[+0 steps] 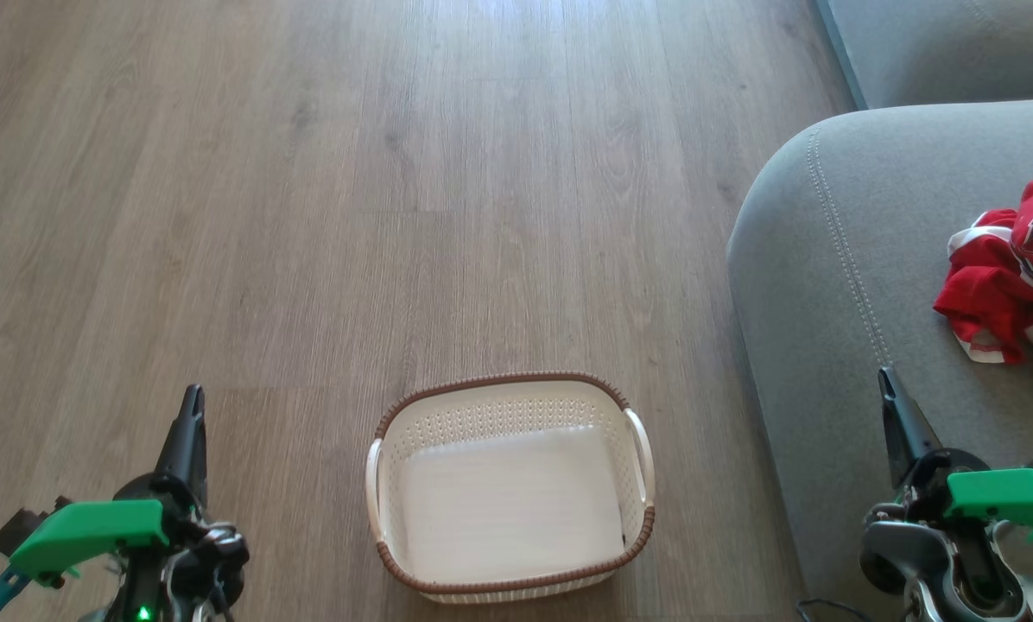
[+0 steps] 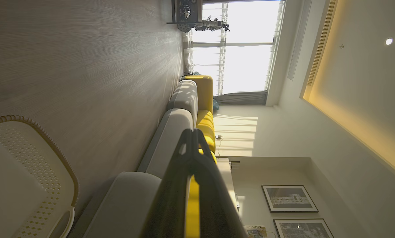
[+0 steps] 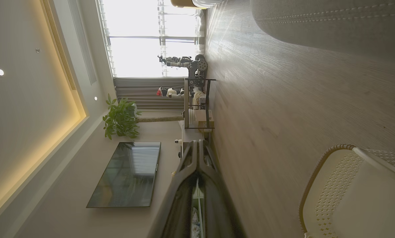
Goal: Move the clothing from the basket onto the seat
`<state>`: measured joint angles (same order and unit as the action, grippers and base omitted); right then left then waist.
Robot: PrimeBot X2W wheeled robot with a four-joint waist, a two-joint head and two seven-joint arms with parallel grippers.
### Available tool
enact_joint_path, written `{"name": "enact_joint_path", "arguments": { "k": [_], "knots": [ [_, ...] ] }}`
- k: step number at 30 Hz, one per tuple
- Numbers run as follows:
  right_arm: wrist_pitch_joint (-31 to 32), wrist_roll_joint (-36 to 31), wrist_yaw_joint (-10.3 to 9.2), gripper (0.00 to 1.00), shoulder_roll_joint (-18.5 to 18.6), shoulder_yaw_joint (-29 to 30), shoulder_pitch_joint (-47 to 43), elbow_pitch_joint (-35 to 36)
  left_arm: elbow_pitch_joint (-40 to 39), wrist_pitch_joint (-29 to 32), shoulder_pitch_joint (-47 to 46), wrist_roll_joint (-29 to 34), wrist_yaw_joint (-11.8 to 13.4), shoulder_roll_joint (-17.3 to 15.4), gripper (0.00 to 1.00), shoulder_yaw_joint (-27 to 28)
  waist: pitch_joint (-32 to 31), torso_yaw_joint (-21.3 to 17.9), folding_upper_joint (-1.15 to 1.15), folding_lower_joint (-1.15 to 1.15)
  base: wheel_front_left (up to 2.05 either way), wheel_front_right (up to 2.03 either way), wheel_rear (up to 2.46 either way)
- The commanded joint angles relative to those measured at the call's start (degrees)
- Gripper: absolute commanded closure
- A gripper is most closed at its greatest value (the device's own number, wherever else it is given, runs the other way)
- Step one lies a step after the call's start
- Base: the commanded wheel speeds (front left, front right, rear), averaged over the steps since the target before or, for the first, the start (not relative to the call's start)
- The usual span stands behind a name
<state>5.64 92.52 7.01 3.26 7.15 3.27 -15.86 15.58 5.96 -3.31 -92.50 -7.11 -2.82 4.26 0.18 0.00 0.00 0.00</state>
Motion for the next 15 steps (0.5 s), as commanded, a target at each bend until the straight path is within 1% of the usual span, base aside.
{"name": "enact_joint_path", "arguments": {
  "k": [1,15],
  "knots": [
    [0.5,0.0,0.47,1.00,-0.1,-1.0,2.9,1.9,-1.5,0.3,-2.9,0.1,-0.4,-0.3,1.00,2.0,0.0,0.0,0.00,0.00,0.00,0.00,0.00],
    [0.6,-0.1,0.47,1.00,-0.1,-0.9,2.9,1.9,-1.5,0.3,-2.9,0.2,-0.4,-0.3,1.00,2.0,0.0,0.0,0.00,0.00,0.00,0.00,0.00]
  ]
}}
